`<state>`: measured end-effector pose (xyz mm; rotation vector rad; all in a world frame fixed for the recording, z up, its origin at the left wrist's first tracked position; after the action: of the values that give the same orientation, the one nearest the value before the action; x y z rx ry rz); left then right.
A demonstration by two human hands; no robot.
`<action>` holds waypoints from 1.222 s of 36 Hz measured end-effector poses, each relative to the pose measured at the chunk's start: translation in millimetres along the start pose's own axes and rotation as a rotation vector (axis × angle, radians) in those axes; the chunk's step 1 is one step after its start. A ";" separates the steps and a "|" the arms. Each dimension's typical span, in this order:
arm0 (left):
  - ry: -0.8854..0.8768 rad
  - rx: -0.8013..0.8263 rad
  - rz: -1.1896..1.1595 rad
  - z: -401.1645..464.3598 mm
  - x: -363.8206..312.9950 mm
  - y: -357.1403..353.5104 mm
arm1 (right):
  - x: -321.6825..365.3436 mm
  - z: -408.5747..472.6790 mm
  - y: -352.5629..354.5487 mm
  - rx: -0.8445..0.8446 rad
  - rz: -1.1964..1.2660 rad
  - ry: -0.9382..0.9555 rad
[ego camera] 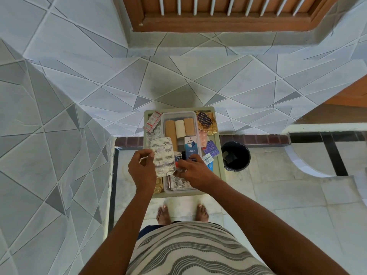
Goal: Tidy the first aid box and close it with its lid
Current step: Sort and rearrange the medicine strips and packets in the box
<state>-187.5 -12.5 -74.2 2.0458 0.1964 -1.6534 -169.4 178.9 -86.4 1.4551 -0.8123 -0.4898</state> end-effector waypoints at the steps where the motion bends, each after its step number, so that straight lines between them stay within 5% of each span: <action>1: 0.002 -0.003 -0.001 0.7 0.1 0.6 | -0.4 1.1 0.8 0.002 0.004 -0.007; 13: -0.085 0.028 0.014 1.1 -11.1 -2.2 | -13.3 -7.5 14.5 0.032 -0.071 -0.029; 22: -0.215 0.409 0.175 -5.5 -29.9 -31.7 | -23.2 -44.8 34.8 -0.607 0.526 -0.579; 26: -0.256 0.604 0.270 -9.1 -28.3 -49.7 | -18.1 -50.6 33.1 -0.657 0.656 -0.709; 29: -0.289 0.686 0.330 -9.2 -24.8 -56.1 | -17.5 -50.0 28.8 -0.606 0.679 -0.724; 34: -0.471 0.785 0.459 -11.6 -21.0 -64.7 | -10.1 -41.2 10.8 -0.262 0.657 -0.742; 44: -0.694 0.780 0.561 -20.0 -21.4 -63.6 | 0.2 -29.5 7.1 -0.143 0.296 -0.764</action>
<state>-201.6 55.9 -69.4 1.5680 -1.3006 -2.0805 -148.8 199.2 -77.2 0.9742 -1.5333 -0.8731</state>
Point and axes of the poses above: each hand's wrist, its own z-axis towards the middle knuckle, its own y-axis out of the back of the hand, x = y × z, the point moved 3 cm from there along z, towards the middle knuckle, and after that the axes turned 1 degree about -y, right-handed, at the moved point
